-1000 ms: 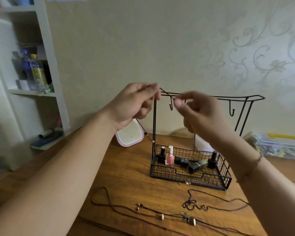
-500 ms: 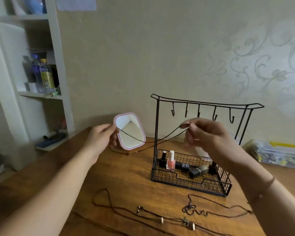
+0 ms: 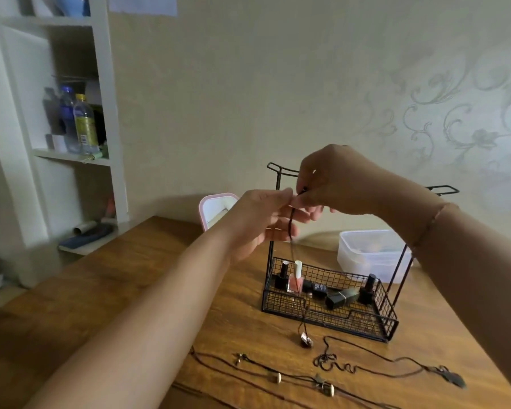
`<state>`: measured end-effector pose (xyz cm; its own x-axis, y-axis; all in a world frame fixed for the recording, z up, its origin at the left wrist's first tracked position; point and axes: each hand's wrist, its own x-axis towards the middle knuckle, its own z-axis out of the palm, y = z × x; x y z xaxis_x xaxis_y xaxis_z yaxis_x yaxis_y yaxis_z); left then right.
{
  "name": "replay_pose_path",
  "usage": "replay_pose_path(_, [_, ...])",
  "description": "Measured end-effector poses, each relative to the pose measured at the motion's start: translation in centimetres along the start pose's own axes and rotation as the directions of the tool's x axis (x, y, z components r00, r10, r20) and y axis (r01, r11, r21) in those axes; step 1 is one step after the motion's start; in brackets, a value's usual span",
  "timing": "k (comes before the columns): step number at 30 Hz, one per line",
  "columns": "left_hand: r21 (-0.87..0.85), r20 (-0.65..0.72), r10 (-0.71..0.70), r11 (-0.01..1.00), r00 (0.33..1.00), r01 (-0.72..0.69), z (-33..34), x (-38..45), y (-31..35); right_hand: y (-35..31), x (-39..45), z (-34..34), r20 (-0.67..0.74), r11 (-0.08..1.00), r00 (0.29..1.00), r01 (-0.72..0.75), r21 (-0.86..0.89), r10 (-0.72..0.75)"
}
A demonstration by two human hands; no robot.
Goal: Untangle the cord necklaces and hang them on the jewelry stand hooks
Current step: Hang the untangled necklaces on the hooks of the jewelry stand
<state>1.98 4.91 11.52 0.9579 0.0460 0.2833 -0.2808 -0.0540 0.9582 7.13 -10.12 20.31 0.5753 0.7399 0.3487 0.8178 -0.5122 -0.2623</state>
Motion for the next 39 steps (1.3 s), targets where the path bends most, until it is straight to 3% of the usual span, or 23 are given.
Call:
replay_pose_path(6, [-0.155,-0.066,0.023,0.987,0.998,-0.033,0.3,0.5,-0.6,2.0,-1.7,0.2,-0.081,0.979,0.995,-0.048,0.2,0.065])
replay_pose_path(10, [-0.043,-0.129,0.056,0.997,0.99,-0.062,0.7,0.5,-0.4,2.4,-1.7,0.5,-0.165,0.955,0.979,-0.067,0.288,0.118])
replay_pose_path(13, [0.196,-0.135,0.16,0.972,0.978,-0.132,1.3,0.5,0.3,2.1,-1.6,0.3,-0.131,0.886,0.974,-0.107,0.452,0.184])
replay_pose_path(18, [0.097,-0.179,0.254,0.966,0.951,-0.24,2.0,0.5,1.2,1.7,-1.8,-0.5,0.024,0.721,0.958,-0.232,0.653,0.286])
replay_pose_path(20, [0.127,-0.194,0.252,0.965,0.948,-0.23,2.0,0.6,1.1,1.6,-1.6,-0.4,-0.019,0.75,0.955,-0.22,0.623,0.296])
replay_pose_path(23, [0.138,-0.18,0.228,0.969,0.957,-0.205,2.2,0.3,0.1,1.1,-1.0,-0.3,-0.192,0.839,0.945,-0.128,0.529,0.265])
replay_pose_path(26, [0.199,-0.156,0.22,0.962,0.963,-0.188,2.4,-0.4,-1.4,0.6,-0.5,-0.9,-0.232,0.837,0.946,-0.067,0.542,0.226])
replay_pose_path(29, [0.322,-0.095,0.172,0.937,0.981,-0.133,2.3,-1.4,-4.2,0.5,0.1,-1.9,-0.352,0.811,0.899,-0.006,0.585,0.26])
replay_pose_path(33, [0.49,-0.021,0.047,0.871,0.999,-0.03,2.4,-3.2,-9.0,0.1,0.5,-3.2,-0.513,0.855,0.83,0.09,0.511,0.219])
replay_pose_path(39, [0.603,0.034,-0.086,0.796,0.996,0.048,2.1,-3.2,-10.6,0.1,0.9,-3.0,-0.605,0.841,0.771,0.18,0.51,0.202])
